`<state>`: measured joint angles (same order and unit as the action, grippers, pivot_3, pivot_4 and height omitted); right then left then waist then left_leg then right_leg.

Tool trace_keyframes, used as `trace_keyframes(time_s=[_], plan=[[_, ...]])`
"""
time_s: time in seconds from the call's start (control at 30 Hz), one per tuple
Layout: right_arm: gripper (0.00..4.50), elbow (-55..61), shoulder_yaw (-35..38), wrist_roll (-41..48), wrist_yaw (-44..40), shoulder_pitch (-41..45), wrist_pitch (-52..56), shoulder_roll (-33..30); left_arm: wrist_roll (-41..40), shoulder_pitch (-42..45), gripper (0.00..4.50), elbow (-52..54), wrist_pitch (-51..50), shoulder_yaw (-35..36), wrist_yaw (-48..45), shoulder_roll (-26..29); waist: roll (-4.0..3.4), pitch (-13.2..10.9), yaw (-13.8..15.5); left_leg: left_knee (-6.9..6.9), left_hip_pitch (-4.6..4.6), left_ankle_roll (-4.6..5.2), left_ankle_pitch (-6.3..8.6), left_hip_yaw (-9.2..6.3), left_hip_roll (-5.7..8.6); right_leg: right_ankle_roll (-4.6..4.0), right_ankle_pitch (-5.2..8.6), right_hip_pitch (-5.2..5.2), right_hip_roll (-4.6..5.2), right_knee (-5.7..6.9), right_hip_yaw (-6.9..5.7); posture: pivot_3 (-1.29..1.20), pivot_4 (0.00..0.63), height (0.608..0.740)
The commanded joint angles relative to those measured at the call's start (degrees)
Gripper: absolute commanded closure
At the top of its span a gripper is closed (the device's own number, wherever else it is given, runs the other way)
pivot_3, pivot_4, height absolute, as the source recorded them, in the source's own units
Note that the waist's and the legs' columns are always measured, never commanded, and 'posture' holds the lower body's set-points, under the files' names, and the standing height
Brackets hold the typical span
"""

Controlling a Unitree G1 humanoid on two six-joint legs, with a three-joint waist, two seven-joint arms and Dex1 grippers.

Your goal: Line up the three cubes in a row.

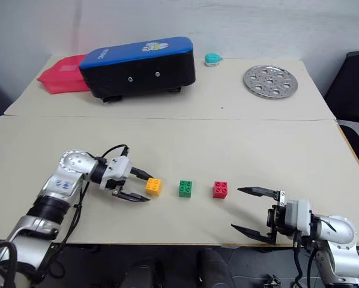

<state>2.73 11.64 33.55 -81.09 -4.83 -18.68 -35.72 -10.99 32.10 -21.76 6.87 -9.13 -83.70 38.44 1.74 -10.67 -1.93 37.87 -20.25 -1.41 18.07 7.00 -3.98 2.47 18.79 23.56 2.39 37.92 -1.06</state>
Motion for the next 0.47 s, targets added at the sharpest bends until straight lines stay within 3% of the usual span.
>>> trace_keyframes(time_s=[0.03,0.23,0.47], plan=[[0.0,-0.08,3.58,2.92,0.92,2.74,1.93,-2.35,-5.17,-5.59,1.41,6.69,-1.4,9.03,0.19,7.24,-0.02,-0.01,-0.03,0.0,0.02,0.0,0.0,-0.01,0.0,-0.01,0.0,-0.01,0.01,0.0,0.0,0.0,0.15,0.74],[0.0,-4.23,7.12,3.21,-1.88,5.72,4.24,-8.67,-8.92,-19.9,1.41,12.51,-1.9,23.21,3.04,16.42,-0.11,-0.06,0.26,-0.05,0.02,0.31,0.19,-0.03,-0.01,-0.05,0.03,-0.01,0.14,-0.05,-0.03,0.0,0.15,0.74],[0.0,-13.45,8.04,1.51,-9.81,12.17,3.24,-16.16,-9.62,-30.94,1.41,15.05,-3.96,34.95,7.78,19.54,-0.14,-0.08,0.36,-0.08,0.01,0.41,0.26,-0.09,0.1,-0.04,0.03,-0.06,0.3,-0.11,-0.12,0.0,0.15,0.74]])
